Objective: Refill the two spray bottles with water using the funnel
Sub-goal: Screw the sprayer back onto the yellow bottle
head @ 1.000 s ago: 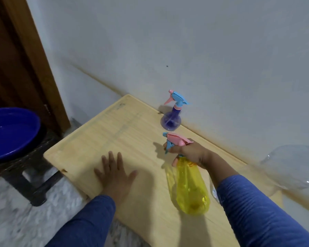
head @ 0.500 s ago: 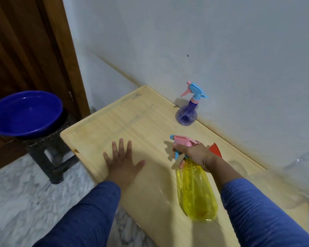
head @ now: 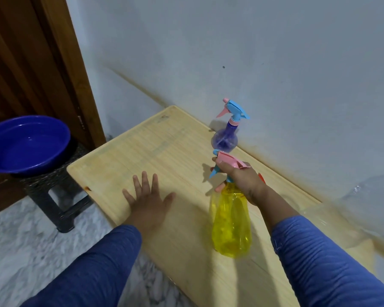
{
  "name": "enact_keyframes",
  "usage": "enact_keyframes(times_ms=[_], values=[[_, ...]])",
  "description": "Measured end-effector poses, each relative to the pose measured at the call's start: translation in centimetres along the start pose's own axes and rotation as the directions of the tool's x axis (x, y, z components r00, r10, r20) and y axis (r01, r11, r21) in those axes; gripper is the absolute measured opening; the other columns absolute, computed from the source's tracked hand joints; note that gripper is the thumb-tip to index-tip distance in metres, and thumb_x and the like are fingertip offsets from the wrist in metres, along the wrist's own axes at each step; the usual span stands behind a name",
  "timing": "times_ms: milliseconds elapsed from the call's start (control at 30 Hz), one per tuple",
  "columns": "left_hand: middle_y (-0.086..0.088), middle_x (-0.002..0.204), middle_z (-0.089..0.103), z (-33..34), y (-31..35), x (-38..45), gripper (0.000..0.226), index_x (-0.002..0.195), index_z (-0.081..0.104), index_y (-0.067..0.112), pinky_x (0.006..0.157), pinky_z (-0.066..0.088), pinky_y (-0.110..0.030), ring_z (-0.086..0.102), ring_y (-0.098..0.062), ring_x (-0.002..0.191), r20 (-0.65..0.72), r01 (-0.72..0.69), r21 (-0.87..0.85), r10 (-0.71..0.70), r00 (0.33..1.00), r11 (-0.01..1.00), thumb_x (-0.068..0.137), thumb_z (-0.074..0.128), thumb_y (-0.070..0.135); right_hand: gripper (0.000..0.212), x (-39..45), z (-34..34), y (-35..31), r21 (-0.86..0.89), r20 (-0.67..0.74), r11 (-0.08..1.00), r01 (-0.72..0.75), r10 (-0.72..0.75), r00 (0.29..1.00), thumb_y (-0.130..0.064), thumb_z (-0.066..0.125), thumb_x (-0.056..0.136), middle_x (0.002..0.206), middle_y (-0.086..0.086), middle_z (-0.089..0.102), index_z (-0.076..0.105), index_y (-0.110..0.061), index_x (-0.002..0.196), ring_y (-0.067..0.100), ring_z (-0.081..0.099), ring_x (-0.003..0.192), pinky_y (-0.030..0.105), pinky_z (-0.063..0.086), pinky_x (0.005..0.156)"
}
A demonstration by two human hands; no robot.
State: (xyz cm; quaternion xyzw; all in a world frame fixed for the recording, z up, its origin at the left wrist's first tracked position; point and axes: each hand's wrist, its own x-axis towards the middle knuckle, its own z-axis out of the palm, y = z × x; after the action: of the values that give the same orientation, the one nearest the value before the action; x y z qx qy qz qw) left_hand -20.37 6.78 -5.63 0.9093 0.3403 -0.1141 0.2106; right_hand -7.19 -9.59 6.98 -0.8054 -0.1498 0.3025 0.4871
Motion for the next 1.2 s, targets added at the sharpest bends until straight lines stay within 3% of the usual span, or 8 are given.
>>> enact_keyframes(times_ms=[133,233,400,467,600,833,1000,1200], values=[[-0.003,0.159,0.009,-0.1,2.5,-0.7,0.095,0.146,0.025,0.019,0.115,0.001,-0.052,-0.008,-0.022,0.146,-0.130,-0.210,-0.272,0.181,0.975,0.939,0.076,0.011,0.081,0.007,-0.2,-0.3,-1.0,0.123,-0.093,0.986,0.116,-0.105,0.990,-0.035,0.057,0.091,0.106,-0.001,0.067,0.057,-0.040,0.095,0.023,0.071,0.073,0.023,0.056,0.070],[0.000,0.151,0.033,-1.1,4.9,-1.9,0.109,0.143,0.035,0.019,0.115,0.015,-0.028,0.014,-0.012,0.144,-0.092,-0.382,-0.584,0.409,0.908,0.716,0.059,0.031,0.089,0.007,-0.7,-0.3,-2.1,0.150,-0.160,0.967,0.206,-0.182,0.970,-0.034,0.055,0.092,0.096,-0.009,0.066,0.054,-0.040,0.094,0.016,0.071,0.061,0.021,0.055,0.068],[0.023,0.107,0.061,-3.9,7.6,-3.3,0.088,0.132,0.043,0.039,0.078,0.037,0.001,0.055,0.016,0.098,-0.073,-0.430,-0.694,0.538,0.840,0.578,0.052,0.064,0.070,0.027,-1.4,-0.2,-4.0,0.184,-0.251,0.941,0.285,-0.236,0.939,-0.030,0.057,0.091,0.101,-0.001,0.070,0.060,-0.018,0.116,0.019,0.072,0.067,0.037,0.059,0.076],[0.019,0.102,0.064,-4.6,8.1,-3.1,0.086,0.129,0.045,0.040,0.072,0.040,0.000,0.058,0.011,0.094,-0.076,-0.429,-0.698,0.536,0.841,0.573,0.050,0.067,0.068,0.032,-1.6,-0.3,-4.6,0.211,-0.281,0.927,0.311,-0.248,0.927,-0.029,0.060,0.090,0.106,0.007,0.070,0.060,-0.012,0.117,0.021,0.072,0.071,0.042,0.058,0.079],[0.014,0.102,0.066,-5.6,8.3,-2.5,0.081,0.125,0.048,0.038,0.073,0.043,-0.002,0.061,0.004,0.093,-0.105,-0.450,-0.684,0.533,0.840,0.574,0.051,0.069,0.065,0.030,-2.3,-0.3,-5.0,0.209,-0.403,0.899,0.386,-0.280,0.871,-0.020,0.068,0.085,0.104,0.007,0.069,0.062,-0.018,0.114,0.007,0.065,0.083,0.019,0.054,0.072],[0.014,0.103,0.060,-7.6,8.7,-1.3,0.069,0.129,0.045,0.032,0.080,0.040,-0.017,0.059,-0.007,0.099,-0.186,-0.527,-0.635,0.550,0.814,0.565,0.070,0.079,0.036,0.041,-2.8,2.6,-2.2,0.050,-0.556,0.942,0.331,-0.249,0.793,-0.030,0.081,0.068,0.099,-0.004,0.070,0.065,-0.024,0.105,0.014,0.065,0.093,0.036,0.053,0.087],[0.006,0.120,0.059,-8.2,9.8,0.4,0.077,0.132,0.039,0.034,0.088,0.051,-0.036,0.057,-0.015,0.107,-0.194,-0.558,-0.609,0.576,0.794,0.564,0.066,0.078,0.041,0.053,-2.3,3.4,-2.7,0.026,-0.700,0.946,0.323,-0.213,0.682,-0.026,0.081,0.071,0.105,-0.007,0.066,0.057,-0.018,0.118,0.006,0.062,0.096,0.025,0.050,0.087],[0.005,0.119,0.059,-8.8,12.7,3.0,0.081,0.135,0.036,0.035,0.086,0.053,-0.039,0.059,-0.016,0.102,-0.150,-0.578,-0.639,0.654,0.741,0.508,0.066,0.078,0.041,0.056,-0.9,1.1,-3.3,-0.001,-0.760,0.958,0.288,-0.188,0.623,-0.029,0.080,0.070,0.107,-0.002,0.068,0.057,-0.018,0.121,0.012,0.064,0.097,0.033,0.054,0.084]])
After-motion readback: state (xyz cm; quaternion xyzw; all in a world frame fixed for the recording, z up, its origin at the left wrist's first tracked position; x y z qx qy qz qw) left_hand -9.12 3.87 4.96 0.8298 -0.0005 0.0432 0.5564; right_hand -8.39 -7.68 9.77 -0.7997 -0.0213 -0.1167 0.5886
